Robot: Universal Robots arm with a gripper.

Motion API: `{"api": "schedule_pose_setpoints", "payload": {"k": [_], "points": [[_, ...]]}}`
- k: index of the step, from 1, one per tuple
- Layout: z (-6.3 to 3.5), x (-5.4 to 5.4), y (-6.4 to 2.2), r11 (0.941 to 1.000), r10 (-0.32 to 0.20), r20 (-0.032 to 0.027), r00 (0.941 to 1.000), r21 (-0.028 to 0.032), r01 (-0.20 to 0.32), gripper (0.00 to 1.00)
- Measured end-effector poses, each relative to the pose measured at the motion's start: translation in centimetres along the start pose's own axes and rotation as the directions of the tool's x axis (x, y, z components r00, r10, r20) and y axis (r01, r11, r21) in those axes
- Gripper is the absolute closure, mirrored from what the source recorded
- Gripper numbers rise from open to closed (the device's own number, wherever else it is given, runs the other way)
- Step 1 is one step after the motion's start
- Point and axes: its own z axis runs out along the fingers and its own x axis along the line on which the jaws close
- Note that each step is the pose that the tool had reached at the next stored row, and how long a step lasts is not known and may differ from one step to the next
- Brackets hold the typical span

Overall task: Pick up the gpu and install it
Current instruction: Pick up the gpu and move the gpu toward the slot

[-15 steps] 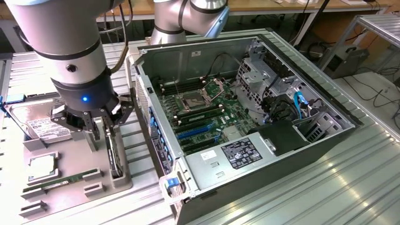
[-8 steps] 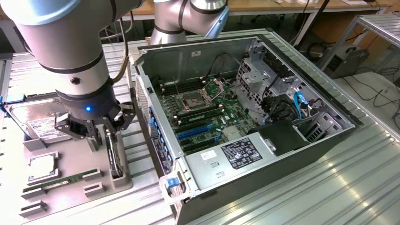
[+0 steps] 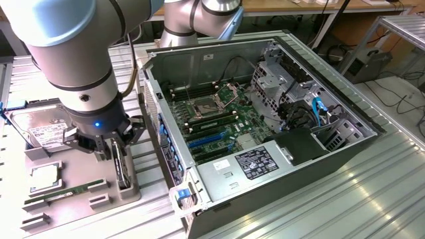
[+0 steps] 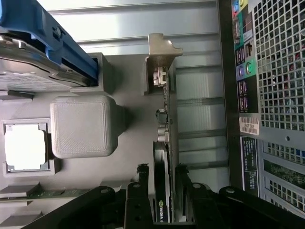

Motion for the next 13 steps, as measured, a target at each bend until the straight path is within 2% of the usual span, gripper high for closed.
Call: {"api": "schedule_pose_setpoints", "payload": {"k": [4,13], "points": [[0.22,0.01,0.03,1.0000,0.001,0.0030,1.0000,-0.0002,-0.001,0.64],[0.46,0.12,0.17,1.0000,0.007,0.0035,1.0000,0.0014,-0.007,0.64]]}}
